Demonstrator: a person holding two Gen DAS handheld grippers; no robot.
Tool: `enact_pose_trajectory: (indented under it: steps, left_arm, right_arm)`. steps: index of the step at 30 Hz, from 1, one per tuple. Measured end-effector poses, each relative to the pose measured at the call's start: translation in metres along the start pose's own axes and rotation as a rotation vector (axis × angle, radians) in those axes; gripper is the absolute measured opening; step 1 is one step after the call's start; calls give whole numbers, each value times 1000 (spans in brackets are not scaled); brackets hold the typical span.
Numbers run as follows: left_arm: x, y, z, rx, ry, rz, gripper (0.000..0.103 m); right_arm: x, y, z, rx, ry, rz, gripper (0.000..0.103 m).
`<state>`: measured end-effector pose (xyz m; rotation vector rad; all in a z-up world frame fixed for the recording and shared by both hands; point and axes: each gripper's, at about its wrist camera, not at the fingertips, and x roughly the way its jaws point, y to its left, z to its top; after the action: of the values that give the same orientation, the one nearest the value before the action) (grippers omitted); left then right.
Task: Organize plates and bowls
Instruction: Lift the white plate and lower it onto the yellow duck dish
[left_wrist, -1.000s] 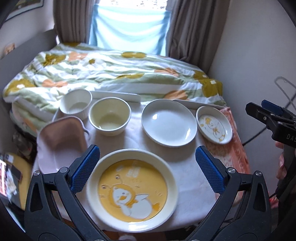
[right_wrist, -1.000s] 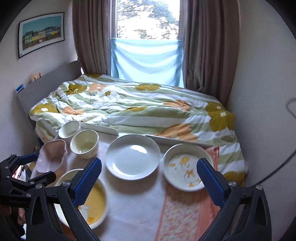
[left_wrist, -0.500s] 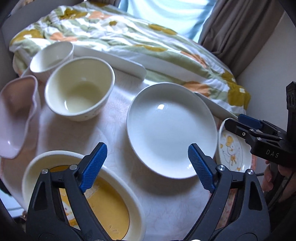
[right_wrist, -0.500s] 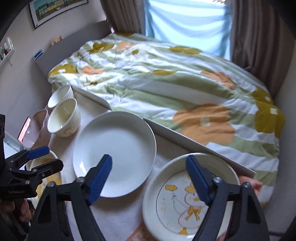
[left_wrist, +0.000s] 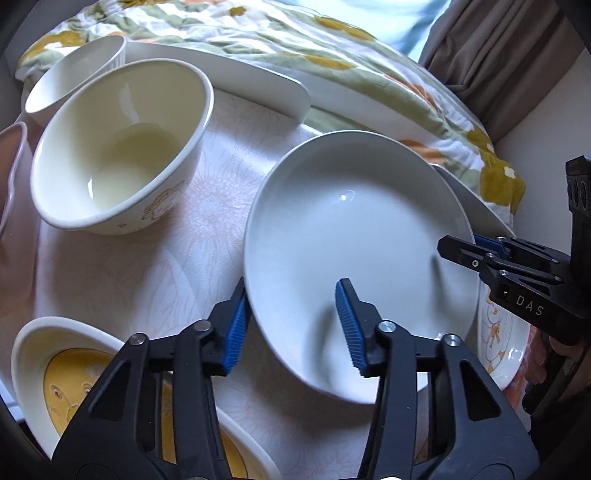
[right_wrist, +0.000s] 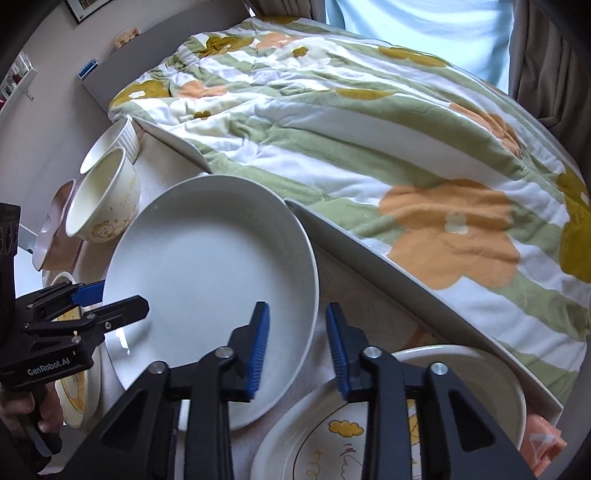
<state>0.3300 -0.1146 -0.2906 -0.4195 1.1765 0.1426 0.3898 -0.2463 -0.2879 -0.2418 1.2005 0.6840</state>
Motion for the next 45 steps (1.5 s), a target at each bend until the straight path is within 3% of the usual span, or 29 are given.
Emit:
enact_pose_trajectory:
  steps: [4, 10, 30, 37, 45]
  left_arm:
    - [2, 4, 1, -5, 1, 9, 30]
    - [1, 10, 3, -27, 3, 15, 24]
    - [-31, 2, 0, 6, -26, 33, 24]
    - [-73, 9, -3, 54, -37, 6, 24]
    - [-118, 51, -27, 182, -25, -51, 24]
  right_arm:
    - [3, -2, 1, 4, 1, 6, 17]
    - [2, -3, 0, 13, -16, 15, 17]
    - [-22, 5, -2, 47, -51, 8, 16]
    - [-57, 29, -6, 83, -72, -7, 16]
    - [-89, 86, -29, 194, -109, -57, 16]
